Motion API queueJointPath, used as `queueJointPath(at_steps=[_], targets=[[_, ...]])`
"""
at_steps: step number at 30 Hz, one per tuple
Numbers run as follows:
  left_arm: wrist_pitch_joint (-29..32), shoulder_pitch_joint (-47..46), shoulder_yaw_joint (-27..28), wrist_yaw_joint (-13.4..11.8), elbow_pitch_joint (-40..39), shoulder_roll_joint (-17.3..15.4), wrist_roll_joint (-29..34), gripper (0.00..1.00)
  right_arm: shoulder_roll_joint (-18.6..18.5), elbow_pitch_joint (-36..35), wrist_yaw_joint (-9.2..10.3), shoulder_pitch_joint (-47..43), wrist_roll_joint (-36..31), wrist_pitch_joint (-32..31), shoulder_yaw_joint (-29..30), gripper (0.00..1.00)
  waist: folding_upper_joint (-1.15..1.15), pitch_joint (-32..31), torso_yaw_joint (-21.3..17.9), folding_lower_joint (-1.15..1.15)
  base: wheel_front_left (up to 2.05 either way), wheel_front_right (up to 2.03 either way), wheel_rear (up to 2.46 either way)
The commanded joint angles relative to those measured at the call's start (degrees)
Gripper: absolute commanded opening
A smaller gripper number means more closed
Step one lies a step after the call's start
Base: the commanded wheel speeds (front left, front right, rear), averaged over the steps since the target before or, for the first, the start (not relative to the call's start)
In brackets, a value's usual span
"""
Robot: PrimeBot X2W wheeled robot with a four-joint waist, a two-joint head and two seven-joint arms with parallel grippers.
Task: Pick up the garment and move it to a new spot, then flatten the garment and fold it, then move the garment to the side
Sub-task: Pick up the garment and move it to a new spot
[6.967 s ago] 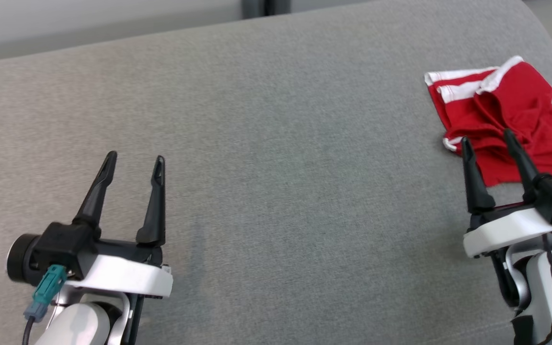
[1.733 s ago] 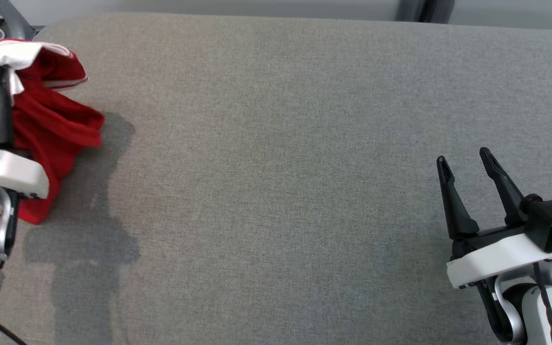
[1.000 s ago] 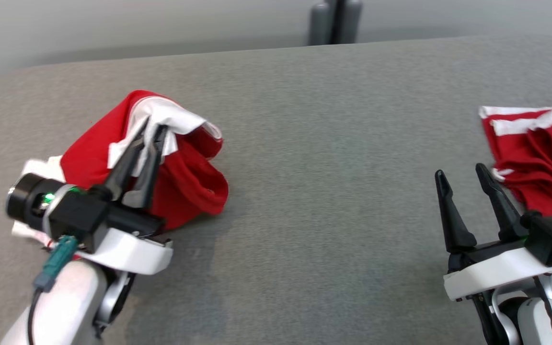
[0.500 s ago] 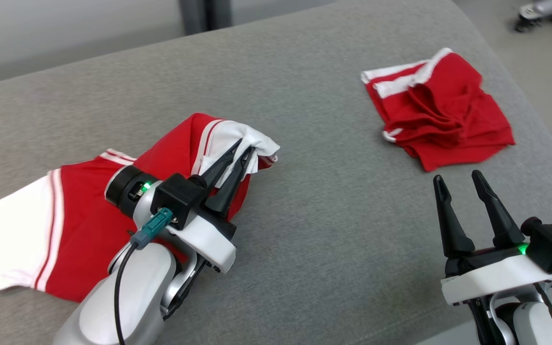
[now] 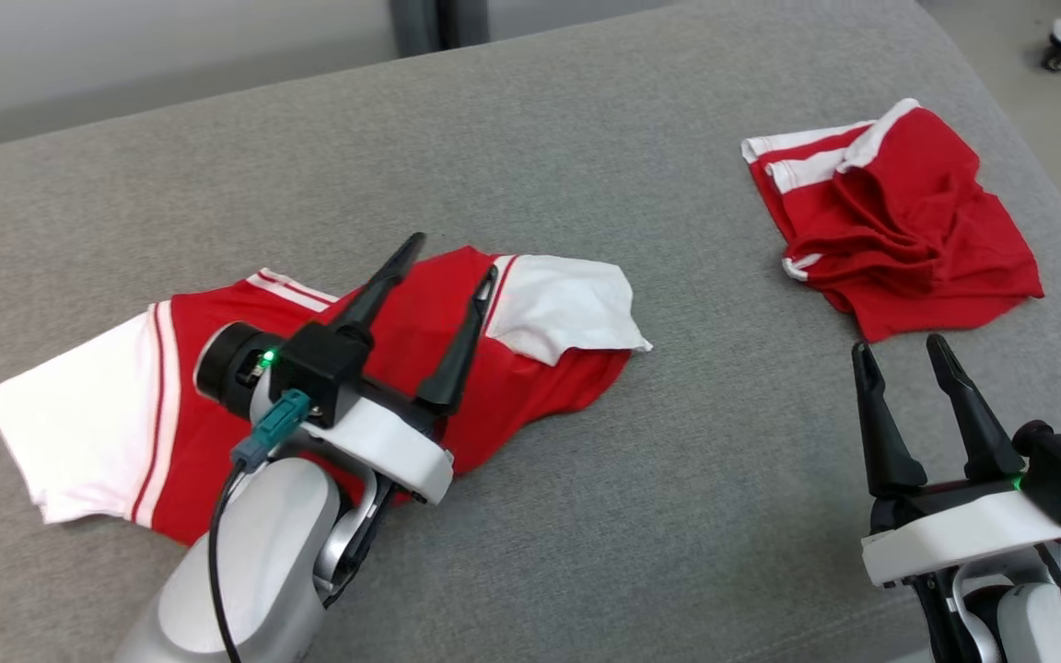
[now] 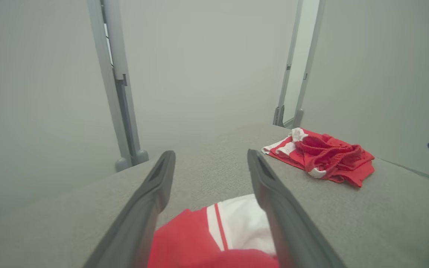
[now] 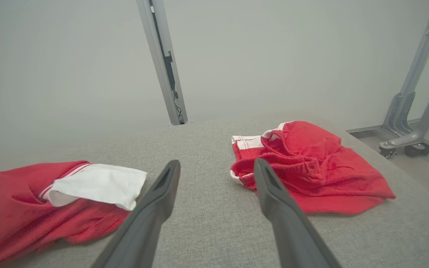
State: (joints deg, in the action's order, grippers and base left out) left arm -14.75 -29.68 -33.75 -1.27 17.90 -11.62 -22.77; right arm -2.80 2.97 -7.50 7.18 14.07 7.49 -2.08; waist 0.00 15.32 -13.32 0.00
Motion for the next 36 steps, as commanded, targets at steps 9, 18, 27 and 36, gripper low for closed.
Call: queueJointPath(at_steps=[9,18,27,36], targets=[[-0.4,8.8,11.0,-4.4,-7.7,-2.7,-1.2,1.0,-0.3,0.4,0.04,-0.6,-2.2,-1.8,1.7,1.0,0.0,-5.7,9.1,0.0,0.0,0.0,0.0],[-0.4,16.6,20.9,-3.2,-10.6,-5.8,-1.8,1.0,-0.3,0.7,0.04,-2.0,-3.9,-2.3,2.8,1.0,0.0,-8.9,13.4,0.0,0.0,0.0,0.0],[0.0,24.8,24.1,-1.9,-11.8,-8.6,-3.2,1.0,-0.3,0.9,0.04,-4.0,-5.4,-3.3,2.6,1.0,0.0,-12.4,15.1,0.0,0.0,0.0,0.0],[2.2,29.2,23.1,-2.0,-13.6,-9.8,-3.6,1.0,-0.3,1.0,0.04,-6.1,-6.2,-4.0,2.3,1.0,0.0,-15.5,15.5,0.0,0.0,0.0,0.0]])
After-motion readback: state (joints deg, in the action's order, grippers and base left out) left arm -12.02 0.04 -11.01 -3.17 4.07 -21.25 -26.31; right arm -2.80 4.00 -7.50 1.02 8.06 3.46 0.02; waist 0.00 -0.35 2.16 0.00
